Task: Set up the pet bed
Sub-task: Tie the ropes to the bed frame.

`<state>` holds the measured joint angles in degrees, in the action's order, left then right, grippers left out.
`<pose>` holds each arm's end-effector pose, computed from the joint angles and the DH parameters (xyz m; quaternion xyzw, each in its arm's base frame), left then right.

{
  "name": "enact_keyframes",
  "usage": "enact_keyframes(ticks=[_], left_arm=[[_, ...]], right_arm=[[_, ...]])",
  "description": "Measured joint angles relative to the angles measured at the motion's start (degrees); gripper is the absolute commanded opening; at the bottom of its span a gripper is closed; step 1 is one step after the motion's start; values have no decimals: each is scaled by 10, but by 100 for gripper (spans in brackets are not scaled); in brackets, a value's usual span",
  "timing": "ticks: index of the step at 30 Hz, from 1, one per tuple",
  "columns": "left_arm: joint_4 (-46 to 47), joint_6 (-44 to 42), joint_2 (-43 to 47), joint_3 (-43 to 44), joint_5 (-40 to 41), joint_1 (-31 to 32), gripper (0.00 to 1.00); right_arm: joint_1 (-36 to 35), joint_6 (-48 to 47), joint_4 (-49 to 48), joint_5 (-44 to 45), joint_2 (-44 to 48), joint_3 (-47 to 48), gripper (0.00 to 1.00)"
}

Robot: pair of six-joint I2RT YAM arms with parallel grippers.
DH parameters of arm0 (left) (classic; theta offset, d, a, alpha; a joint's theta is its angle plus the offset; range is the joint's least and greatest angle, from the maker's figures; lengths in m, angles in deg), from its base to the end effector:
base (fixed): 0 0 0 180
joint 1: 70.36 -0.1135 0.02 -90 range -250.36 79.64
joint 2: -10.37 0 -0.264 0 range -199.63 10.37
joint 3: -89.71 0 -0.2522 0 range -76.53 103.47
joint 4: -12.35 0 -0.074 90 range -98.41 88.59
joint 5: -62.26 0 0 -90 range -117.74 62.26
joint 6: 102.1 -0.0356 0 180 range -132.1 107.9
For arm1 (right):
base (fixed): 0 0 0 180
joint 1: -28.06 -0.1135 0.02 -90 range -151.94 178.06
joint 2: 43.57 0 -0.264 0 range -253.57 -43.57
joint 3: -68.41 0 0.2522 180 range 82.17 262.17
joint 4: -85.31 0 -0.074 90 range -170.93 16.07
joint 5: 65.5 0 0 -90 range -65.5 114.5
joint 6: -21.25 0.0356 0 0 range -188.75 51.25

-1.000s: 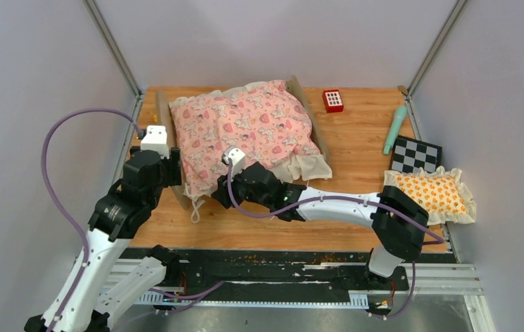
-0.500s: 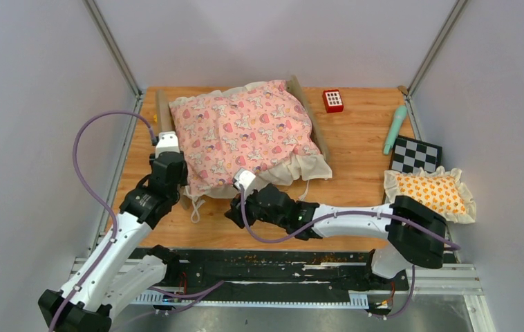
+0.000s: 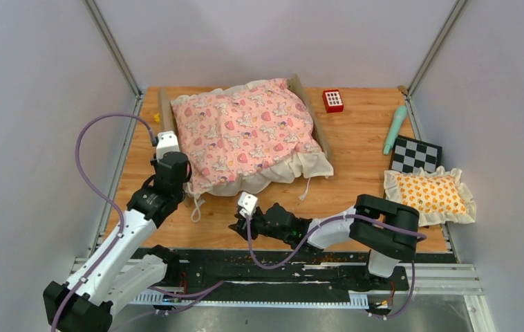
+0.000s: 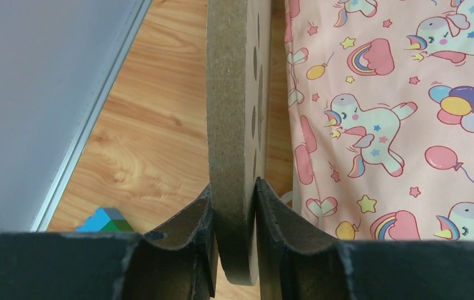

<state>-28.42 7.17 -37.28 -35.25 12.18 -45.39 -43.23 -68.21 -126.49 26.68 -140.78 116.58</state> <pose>0.1700 -0.0539 0.2853 -0.1205 0.8345 0.1106 0.5261 0.1049 0.3056 0.1525 -0.4568 0.6629 0.3355 0.4893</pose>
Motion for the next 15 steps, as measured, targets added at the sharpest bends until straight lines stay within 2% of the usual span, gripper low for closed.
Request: enact_keyframes(ticks=[5, 10, 15], left_arm=[[33, 0, -24, 0, 0, 0, 0], [46, 0, -37, 7, -3, 0, 0], [35, -2, -42, 17, -9, 0, 0]], right_arm=[[0, -27, -92, -7, -31, -4, 43], [0, -77, -205, -22, -114, -3, 43], [7, -95, -254, -28, -186, 14, 42]])
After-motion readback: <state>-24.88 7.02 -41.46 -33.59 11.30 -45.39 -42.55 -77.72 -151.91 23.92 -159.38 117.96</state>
